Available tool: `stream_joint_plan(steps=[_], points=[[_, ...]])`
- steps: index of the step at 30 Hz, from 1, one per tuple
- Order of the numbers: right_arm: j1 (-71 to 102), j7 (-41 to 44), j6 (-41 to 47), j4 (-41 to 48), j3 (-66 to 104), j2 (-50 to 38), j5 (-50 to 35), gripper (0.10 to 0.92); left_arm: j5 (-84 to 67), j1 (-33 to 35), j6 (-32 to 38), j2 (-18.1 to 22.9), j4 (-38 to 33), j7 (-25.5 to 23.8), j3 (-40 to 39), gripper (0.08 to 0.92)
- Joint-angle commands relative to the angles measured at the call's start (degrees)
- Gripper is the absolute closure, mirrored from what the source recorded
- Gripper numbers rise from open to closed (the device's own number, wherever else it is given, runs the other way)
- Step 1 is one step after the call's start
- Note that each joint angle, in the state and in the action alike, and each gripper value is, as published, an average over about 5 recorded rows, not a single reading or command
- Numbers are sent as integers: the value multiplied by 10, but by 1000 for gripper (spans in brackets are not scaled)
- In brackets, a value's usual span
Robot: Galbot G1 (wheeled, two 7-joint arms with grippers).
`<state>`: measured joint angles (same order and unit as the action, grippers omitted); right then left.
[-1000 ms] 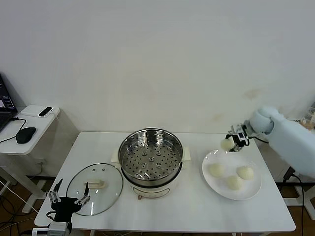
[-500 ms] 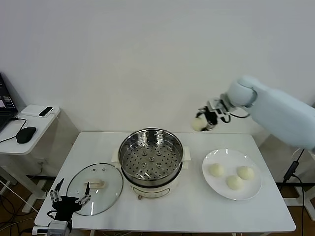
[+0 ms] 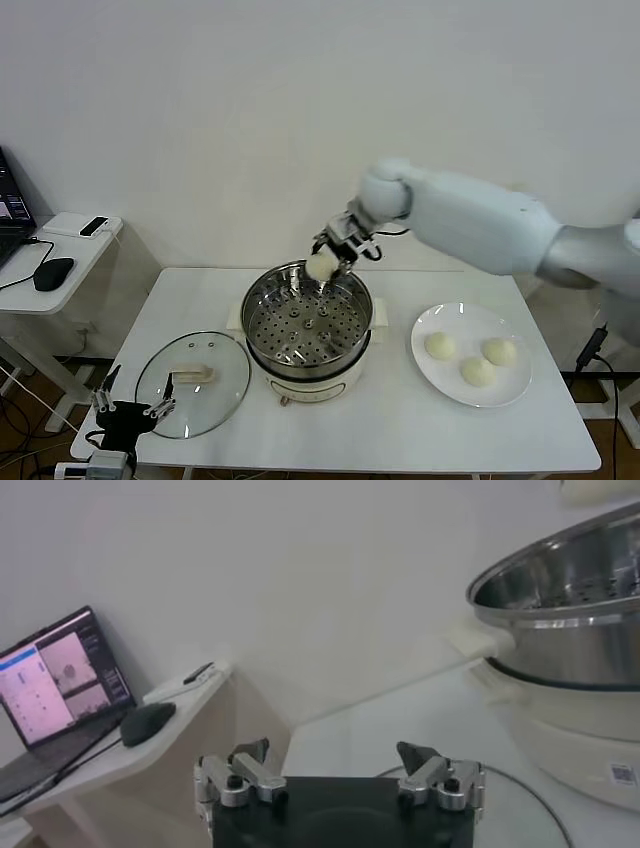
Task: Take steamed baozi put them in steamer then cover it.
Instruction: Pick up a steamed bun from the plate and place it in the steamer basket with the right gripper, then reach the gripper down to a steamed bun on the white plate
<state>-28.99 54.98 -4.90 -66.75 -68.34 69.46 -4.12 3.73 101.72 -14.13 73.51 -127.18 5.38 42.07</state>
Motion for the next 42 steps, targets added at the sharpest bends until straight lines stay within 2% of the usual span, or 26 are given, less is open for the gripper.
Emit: stream_joint_plan(steps=[1,14,22,30,33,38,42], points=[[10,-28,-106,74,-52,95,73,397,0,0,0,0,1,0,3,177],[62,-62,-188,130,-44,117,192,393,0,-2,0,5,-2,-2,7,177],[65,-65,-204,136,-41,115,214,382,1,-2,0,7,-3,-2,9,177],[45,-64,-203,124,-37,107,191,219,1,0,0,8,-8,-2,9,177],[11,-35,-166,90,-43,90,131,205,1,1,-1,8,-11,-3,9,177],[-56,37,-20,-25,-58,30,-4,203,1,1,-2,6,-15,-5,8,177],[-91,67,90,-107,-59,-41,-48,202,-1,-2,-3,0,-17,-7,8,177]])
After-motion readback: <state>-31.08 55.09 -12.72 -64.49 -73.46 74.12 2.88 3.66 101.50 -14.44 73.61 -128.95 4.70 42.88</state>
